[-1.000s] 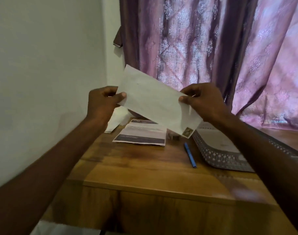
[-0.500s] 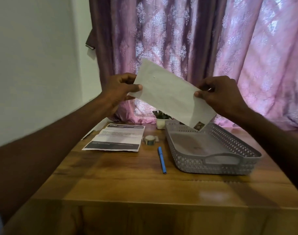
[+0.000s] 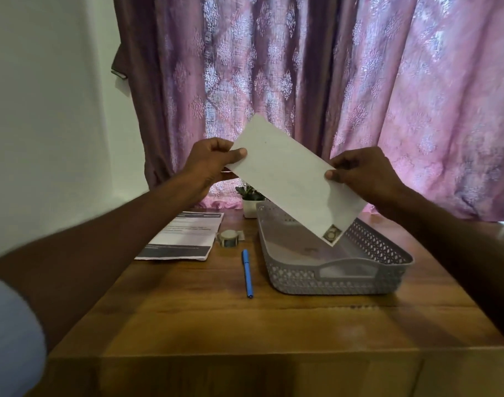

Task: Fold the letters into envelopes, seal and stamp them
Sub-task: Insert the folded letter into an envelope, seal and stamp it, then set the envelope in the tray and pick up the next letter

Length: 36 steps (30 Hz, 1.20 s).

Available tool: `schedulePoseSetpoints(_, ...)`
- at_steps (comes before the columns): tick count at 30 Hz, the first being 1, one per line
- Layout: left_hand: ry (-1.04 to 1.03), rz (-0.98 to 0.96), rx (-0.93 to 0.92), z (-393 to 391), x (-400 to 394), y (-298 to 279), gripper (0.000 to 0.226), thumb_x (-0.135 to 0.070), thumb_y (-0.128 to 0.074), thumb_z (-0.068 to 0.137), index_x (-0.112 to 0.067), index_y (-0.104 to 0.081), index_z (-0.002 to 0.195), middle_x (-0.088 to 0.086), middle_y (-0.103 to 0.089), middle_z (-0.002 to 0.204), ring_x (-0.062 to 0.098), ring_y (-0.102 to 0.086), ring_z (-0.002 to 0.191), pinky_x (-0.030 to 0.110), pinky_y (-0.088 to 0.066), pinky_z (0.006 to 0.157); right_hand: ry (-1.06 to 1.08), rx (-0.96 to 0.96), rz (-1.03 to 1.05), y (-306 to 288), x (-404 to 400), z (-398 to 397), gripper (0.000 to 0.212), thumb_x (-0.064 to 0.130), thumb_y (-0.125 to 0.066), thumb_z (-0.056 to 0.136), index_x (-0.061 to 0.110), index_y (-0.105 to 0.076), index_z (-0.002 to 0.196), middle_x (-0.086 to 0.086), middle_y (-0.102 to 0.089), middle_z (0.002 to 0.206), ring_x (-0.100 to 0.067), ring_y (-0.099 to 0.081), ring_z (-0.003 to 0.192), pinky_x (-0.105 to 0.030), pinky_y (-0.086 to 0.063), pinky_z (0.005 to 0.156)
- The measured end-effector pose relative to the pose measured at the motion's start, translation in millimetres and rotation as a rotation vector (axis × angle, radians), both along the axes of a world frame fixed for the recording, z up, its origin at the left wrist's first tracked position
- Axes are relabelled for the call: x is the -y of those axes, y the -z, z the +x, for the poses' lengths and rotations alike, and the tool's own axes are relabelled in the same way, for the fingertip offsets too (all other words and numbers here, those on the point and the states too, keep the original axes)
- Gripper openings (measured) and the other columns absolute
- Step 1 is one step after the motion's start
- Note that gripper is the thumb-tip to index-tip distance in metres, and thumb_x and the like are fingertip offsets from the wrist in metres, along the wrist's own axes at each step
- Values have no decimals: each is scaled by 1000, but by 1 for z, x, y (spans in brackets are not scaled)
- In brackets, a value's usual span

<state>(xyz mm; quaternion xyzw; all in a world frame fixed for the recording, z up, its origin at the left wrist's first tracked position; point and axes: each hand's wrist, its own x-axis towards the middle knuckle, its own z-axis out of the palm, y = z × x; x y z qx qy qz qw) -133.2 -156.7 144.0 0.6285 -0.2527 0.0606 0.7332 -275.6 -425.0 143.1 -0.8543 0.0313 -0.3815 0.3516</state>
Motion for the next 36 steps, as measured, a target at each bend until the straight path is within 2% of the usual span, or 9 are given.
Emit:
schedulePoseSetpoints(3,35,-94,-148,16,16,6,20,-12,-82,86,-2,-67,93,15,-75,97,28,-74,89,30,-62,60,-40,-80,198,8,1,9,9,4,-81,83,6,-79,91,-13,-77,89,-18,-67,68,-27,-56,66)
schedulePoseSetpoints(7,86,-154,-363,48,37,9,23,-12,-79,90,-1,-65,105,14,-74,100,26,-73,88,35,-63,59,-75,-221,445,17,3,23,13,-3,-79,83,-3,-73,95,-21,-74,93,-22,-67,64,-25,-55,49)
schedulePoseSetpoints(11,58,-82,-451,77,61,13,38,-8,-78,90,5,-63,123,17,-75,110,27,-74,88,40,-61,63,-76,-487,569,27,12,42,8,-2,-71,92,-3,-68,100,-18,-72,97,-30,-68,83,-47,-60,80)
schedulePoseSetpoints(13,12,3,-440,87,75,20,50,-5,-82,85,7,-60,128,20,-75,109,28,-76,90,43,-63,65,-65,-683,470,32,19,48,9,2,-70,93,1,-67,102,-12,-70,89,-24,-66,77,-41,-59,73)
schedulePoseSetpoints(18,-268,372,-202,104,108,40,61,-15,-97,68,7,-65,115,13,-74,105,27,-73,94,43,-63,86,-44,-927,145,43,32,59,17,7,-79,87,3,-74,104,-7,-79,84,-18,-73,68,-28,-57,59)
schedulePoseSetpoints(23,-303,815,298,107,121,62,18,-21,-85,81,-7,-84,92,12,-80,96,27,-73,99,39,-58,88,-90,-1061,77,56,33,69,15,0,-77,87,-3,-70,100,-15,-76,75,-20,-72,61,-25,-57,52)
schedulePoseSetpoints(28,-382,1137,417,103,125,80,23,-34,-73,87,-21,-81,104,2,-74,114,31,-64,116,43,-46,102,-103,-1115,-73,70,33,74,29,3,-84,81,-10,-72,103,-19,-77,83,-22,-73,62,-28,-61,57)
schedulePoseSetpoints(31,-463,968,438,94,122,81,20,-24,-65,89,-23,-82,97,2,-74,111,32,-63,113,42,-39,93,-100,-1070,-172,74,33,76,29,12,-89,78,-3,-72,96,-14,-74,81,-18,-69,53,-26,-56,49)
schedulePoseSetpoints(36,-533,651,277,69,97,85,16,-18,-63,91,-17,-79,92,9,-78,103,32,-71,98,32,-53,83,-64,-1049,-322,74,31,85,69,34,-91,77,7,-59,133,-12,-70,119,-21,-73,72,-24,-56,51)
